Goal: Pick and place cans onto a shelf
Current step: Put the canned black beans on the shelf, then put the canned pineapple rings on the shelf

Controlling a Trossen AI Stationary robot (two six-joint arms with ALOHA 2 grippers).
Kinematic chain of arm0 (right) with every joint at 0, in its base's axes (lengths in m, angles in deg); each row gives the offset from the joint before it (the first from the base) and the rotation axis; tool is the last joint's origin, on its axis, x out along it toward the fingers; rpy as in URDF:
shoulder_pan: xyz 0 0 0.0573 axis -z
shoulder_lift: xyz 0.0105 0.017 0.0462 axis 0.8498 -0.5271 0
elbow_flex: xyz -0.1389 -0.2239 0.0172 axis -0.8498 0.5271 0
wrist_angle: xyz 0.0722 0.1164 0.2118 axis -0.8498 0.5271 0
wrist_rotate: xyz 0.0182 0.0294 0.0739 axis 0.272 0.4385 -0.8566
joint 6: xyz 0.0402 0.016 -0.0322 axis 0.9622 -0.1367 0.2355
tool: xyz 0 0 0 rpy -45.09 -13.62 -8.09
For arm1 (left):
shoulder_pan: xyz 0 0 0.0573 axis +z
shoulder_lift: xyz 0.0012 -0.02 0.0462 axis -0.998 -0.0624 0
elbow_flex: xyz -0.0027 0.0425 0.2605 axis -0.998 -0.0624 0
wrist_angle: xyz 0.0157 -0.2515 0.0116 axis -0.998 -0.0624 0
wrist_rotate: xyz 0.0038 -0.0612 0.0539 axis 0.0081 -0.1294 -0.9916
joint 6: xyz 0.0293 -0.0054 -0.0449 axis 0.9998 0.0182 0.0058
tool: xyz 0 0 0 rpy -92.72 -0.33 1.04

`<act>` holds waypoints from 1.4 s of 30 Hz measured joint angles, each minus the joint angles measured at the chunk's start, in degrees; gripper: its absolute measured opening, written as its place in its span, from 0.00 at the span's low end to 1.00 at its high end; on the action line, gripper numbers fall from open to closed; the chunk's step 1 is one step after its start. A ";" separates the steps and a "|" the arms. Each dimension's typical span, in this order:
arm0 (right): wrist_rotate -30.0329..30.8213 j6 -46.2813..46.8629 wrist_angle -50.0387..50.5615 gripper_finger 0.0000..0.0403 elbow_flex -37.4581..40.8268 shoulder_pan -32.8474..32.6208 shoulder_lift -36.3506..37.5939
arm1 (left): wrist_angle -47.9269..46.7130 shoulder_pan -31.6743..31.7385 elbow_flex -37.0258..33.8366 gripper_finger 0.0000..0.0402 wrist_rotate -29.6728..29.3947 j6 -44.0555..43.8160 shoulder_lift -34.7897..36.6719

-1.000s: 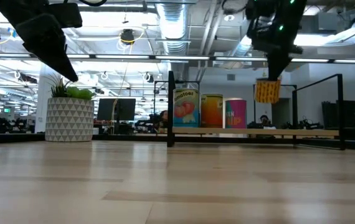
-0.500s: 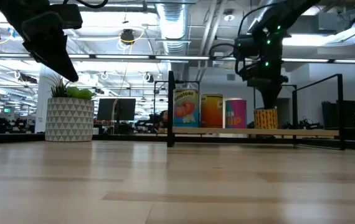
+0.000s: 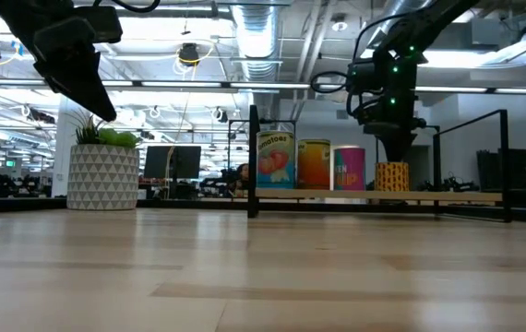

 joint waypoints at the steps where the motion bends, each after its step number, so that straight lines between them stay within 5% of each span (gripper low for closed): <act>1: 0.03 0.02 -0.20 0.21 0.00 0.01 0.00 | -0.03 0.00 0.00 0.26 -0.05 0.00 0.02; 28: 0.22 1.67 -2.75 0.21 -0.18 -0.04 0.34 | -0.08 0.00 0.00 0.26 0.00 -0.46 0.02; 35: 0.05 2.40 3.37 0.21 -6.39 -2.22 5.29 | -0.11 0.00 0.00 0.26 -0.03 -0.44 0.00; 42: -3.63 14.19 7.25 0.21 -9.88 -7.73 14.58 | -0.11 0.00 0.00 0.26 -0.08 -0.44 0.00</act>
